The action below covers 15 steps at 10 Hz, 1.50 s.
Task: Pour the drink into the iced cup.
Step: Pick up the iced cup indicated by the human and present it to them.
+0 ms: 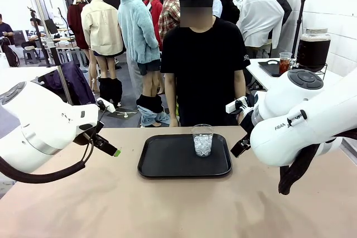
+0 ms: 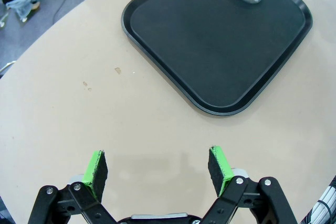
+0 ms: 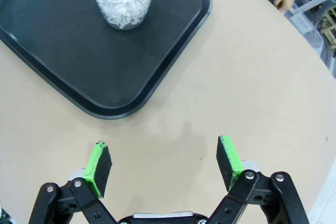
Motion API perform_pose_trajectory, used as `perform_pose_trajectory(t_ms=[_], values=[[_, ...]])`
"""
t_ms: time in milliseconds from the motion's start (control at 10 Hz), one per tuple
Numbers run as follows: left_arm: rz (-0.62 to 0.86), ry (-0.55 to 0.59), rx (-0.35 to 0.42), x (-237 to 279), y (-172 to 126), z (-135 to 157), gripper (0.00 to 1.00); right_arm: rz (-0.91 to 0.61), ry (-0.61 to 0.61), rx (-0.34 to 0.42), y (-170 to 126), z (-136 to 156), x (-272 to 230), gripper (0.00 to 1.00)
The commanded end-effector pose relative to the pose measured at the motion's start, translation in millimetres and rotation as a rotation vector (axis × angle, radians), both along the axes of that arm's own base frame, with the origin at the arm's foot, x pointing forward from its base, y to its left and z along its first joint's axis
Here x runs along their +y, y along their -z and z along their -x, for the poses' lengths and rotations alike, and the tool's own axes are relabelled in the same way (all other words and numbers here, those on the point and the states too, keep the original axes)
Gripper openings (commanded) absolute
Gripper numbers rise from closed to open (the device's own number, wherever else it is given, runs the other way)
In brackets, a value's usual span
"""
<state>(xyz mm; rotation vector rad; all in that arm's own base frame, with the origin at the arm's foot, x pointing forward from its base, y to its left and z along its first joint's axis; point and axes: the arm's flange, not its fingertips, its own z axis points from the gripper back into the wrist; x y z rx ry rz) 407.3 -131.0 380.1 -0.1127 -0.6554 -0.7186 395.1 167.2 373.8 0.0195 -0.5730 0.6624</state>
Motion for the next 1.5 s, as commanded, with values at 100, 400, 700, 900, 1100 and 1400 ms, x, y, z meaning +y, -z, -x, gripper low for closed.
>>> perform_pose_trajectory(t_ms=[100,400,700,900,1100,1400], values=[[-0.009,0.0,-0.011,-0.5,-0.2,0.0,1.0,0.0,0.0,0.001,0.3,0.3,0.3,1.0],[-0.009,0.0,-0.011,-0.5,-0.2,0.0,1.0,0.0,0.0,0.001,0.3,0.3,0.3,1.0],[-0.009,0.0,-0.011,-0.5,-0.2,0.0,1.0,0.0,0.0,0.001,0.3,0.3,0.3,1.0],[-0.009,0.0,-0.011,-0.5,-0.2,0.0,1.0,0.0,0.0,0.001,0.3,0.3,0.3,1.0],[-0.009,0.0,-0.011,-0.5,-0.2,0.0,1.0,0.0,0.0,0.001,0.3,0.3,0.3,1.0],[-0.009,0.0,-0.011,-0.5,-0.2,0.0,1.0,0.0,0.0,0.001,0.3,0.3,0.3,1.0]])
